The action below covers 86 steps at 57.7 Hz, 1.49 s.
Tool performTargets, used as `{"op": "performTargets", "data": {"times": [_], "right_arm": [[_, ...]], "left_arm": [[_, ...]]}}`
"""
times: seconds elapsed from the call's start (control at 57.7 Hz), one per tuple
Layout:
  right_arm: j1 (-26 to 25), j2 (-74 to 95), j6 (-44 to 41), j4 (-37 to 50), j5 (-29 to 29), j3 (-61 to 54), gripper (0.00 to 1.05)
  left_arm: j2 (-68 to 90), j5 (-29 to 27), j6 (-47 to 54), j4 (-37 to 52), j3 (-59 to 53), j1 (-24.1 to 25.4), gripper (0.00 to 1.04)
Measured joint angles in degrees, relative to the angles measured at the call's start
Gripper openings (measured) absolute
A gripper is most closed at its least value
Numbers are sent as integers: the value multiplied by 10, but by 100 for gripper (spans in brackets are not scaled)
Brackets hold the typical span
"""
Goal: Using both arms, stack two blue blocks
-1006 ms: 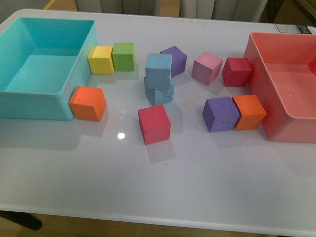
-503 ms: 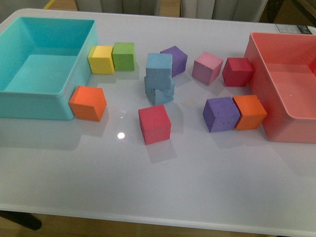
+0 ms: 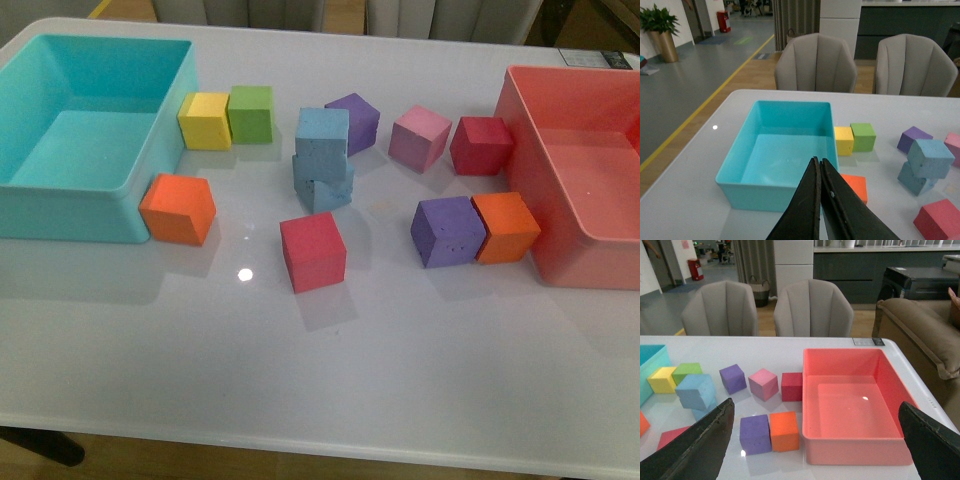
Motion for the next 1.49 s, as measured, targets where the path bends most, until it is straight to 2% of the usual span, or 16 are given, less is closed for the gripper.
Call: {"op": "performTargets", "data": {"times": [0.607, 1.11, 1.214, 1.491], "right_arm": [[0, 0, 0, 0, 0, 0, 96], [0, 0, 0, 0, 0, 0, 96], [0, 0, 0, 0, 0, 0, 96], [0, 0, 0, 0, 0, 0, 96]], "left_arm": [[-195, 0, 0, -182, 0, 0, 2], [-282, 0, 0, -269, 0, 0, 2], [-360, 0, 0, -362, 0, 0, 2], [-379, 0, 0, -368, 0, 0, 2]]}}
